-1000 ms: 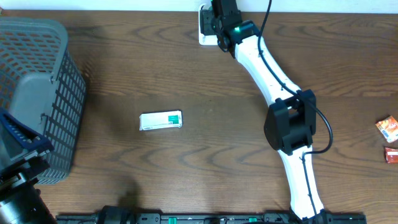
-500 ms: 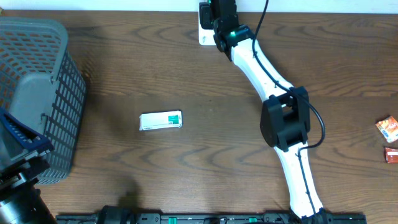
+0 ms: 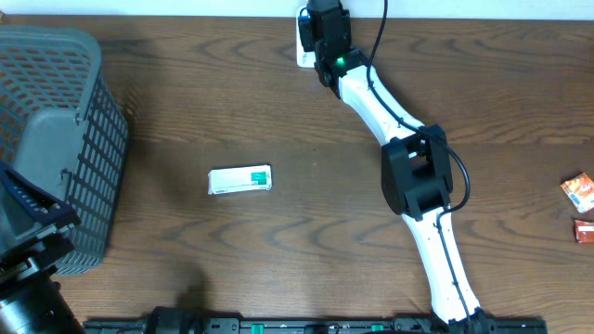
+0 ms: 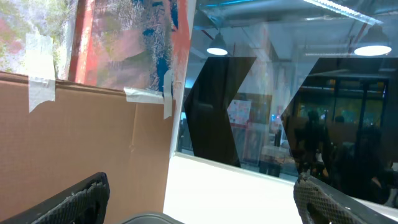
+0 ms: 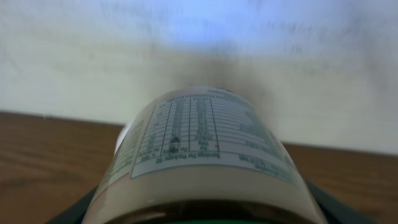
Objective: Scan the item barcode
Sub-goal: 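Carry the bottle to the right edge and release it, then reach the right gripper to the white-and-green box at center, then grasp the white-and-green box with the right gripper and lift it, then hold the white-and-green box in front of the white scanner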
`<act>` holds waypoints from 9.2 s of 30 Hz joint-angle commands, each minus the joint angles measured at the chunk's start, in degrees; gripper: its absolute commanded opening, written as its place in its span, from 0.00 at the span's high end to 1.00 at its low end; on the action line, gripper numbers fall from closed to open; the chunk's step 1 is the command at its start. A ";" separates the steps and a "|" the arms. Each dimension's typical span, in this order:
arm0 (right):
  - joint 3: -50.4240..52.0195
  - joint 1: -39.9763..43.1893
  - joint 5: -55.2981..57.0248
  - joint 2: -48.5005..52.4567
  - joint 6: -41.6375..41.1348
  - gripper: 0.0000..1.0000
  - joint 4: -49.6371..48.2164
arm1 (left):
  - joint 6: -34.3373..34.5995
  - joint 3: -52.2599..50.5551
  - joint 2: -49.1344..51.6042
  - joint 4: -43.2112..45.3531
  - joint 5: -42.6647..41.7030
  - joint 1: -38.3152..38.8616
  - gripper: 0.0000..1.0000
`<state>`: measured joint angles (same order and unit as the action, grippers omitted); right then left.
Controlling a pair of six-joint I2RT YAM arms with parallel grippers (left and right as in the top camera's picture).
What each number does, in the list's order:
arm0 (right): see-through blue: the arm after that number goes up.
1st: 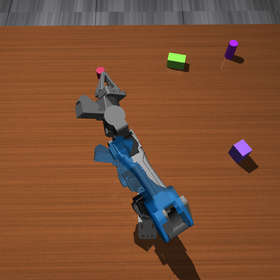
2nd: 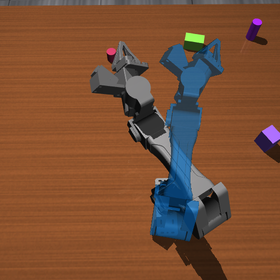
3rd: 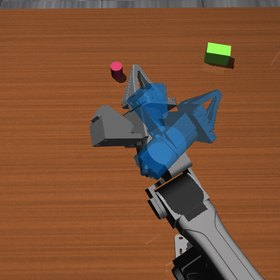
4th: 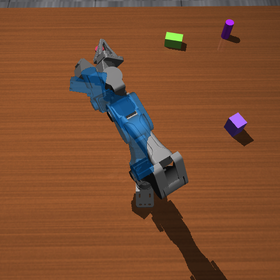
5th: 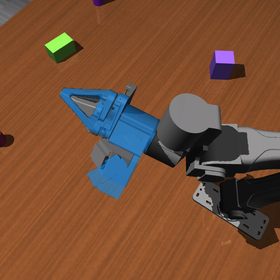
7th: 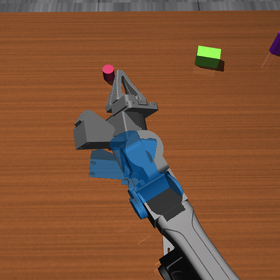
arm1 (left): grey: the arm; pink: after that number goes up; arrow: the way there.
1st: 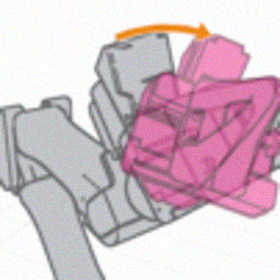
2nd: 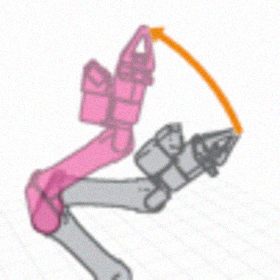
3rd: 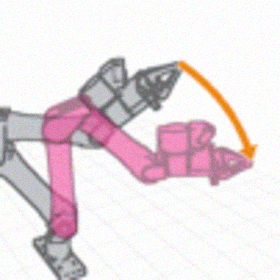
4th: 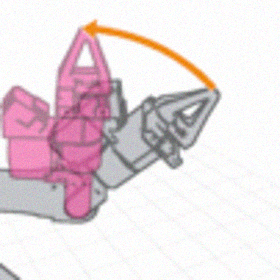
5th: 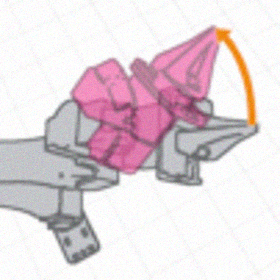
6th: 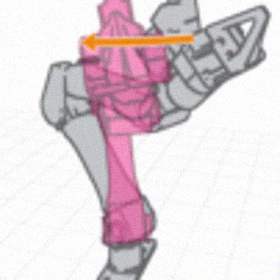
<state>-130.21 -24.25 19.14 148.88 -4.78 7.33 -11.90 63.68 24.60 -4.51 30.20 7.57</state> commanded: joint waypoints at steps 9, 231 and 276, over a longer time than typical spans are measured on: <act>-1.05 -0.76 2.03 0.92 3.15 0.61 -3.89 | -0.50 0.68 -0.15 0.17 0.50 -0.28 0.05; 17.88 -25.75 -22.27 4.09 26.32 0.40 60.08 | -0.50 0.68 -0.15 0.20 0.50 -0.28 0.05; -11.43 -16.00 -53.62 -4.09 34.01 0.92 90.18 | -0.50 0.68 -0.15 0.20 0.50 -0.28 0.05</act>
<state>-140.53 -42.76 -31.14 150.52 28.08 97.49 -11.90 63.68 24.60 -4.54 30.20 7.57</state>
